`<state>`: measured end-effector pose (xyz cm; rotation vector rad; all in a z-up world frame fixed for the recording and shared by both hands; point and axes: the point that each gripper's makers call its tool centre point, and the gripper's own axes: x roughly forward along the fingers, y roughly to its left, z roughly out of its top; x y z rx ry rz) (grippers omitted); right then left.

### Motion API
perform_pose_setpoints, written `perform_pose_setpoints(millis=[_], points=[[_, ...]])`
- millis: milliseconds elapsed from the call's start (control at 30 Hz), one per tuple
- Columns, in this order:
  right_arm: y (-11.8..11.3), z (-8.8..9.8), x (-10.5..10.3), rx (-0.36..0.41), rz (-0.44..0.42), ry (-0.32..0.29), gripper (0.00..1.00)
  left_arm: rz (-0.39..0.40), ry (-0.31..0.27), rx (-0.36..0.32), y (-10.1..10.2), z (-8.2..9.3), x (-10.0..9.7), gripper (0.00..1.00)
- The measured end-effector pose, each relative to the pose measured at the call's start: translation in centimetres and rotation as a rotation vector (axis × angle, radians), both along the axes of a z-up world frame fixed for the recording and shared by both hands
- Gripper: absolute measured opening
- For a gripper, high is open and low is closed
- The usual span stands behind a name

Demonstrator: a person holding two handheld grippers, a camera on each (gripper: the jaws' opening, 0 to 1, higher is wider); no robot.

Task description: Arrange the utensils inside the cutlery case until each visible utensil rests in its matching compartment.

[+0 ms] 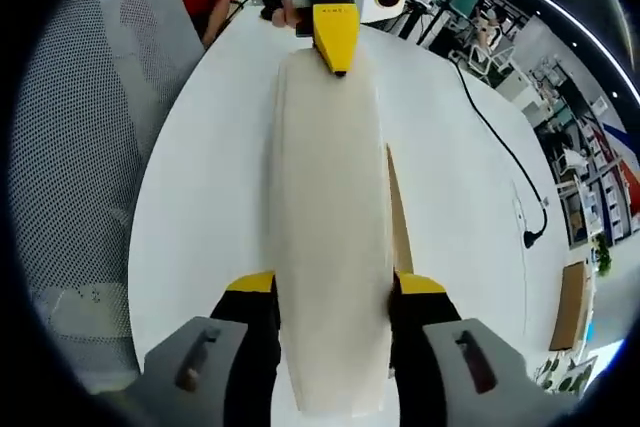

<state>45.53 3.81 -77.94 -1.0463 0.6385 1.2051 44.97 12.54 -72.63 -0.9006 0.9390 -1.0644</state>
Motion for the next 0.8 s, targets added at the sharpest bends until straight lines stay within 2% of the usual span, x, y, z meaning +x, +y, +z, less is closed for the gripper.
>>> perform_pose_setpoints(millis=[100, 167, 267, 367, 500, 567, 633, 700, 733, 800], points=[[0.1, -0.1, 1.1, -0.001, -0.007, -0.017, 0.41, 0.022, -0.012, 0.004, 0.0, 0.1, 0.9, 0.04], [-0.3, -0.7, 1.6, -0.052, -0.011, -0.029, 0.41, 0.041, -0.047, 0.064, -0.1, -0.5, 1.5, 0.05], [-0.6, -1.4, 2.5, -0.078, -0.004, -0.044, 0.41, 0.072, -0.1, 0.137, -0.2, -1.3, 2.2, 0.06], [-0.9, -2.0, 3.5, -0.108, 0.0, -0.017, 0.41, 0.088, -0.104, 0.175, -0.2, -2.0, 3.0, 0.07], [-0.8, -2.7, 4.2, -0.13, -0.012, -0.012, 0.41, 0.091, -0.078, 0.184, 0.0, -2.4, 3.9, 0.07], [-0.7, -2.7, 4.7, -0.136, -0.011, -0.028, 0.41, 0.097, -0.112, 0.231, 0.4, -2.8, 4.4, 0.07], [-0.6, -2.6, 5.1, -0.136, -0.004, -0.036, 0.41, 0.105, -0.112, 0.235, 0.6, -2.8, 4.6, 0.08], [-0.4, -2.7, 5.2, -0.12, -0.001, -0.016, 0.4, 0.113, -0.103, 0.242, 0.9, -3.0, 4.9, 0.08], [-0.3, -3.0, 5.2, -0.111, 0.002, 0.001, 0.4, 0.116, -0.104, 0.258, 1.0, -3.3, 4.9, 0.08], [-0.4, -3.4, 5.4, -0.126, 0.016, -0.002, 0.4, 0.119, -0.106, 0.289, 1.2, -3.9, 5.0, 0.09]])
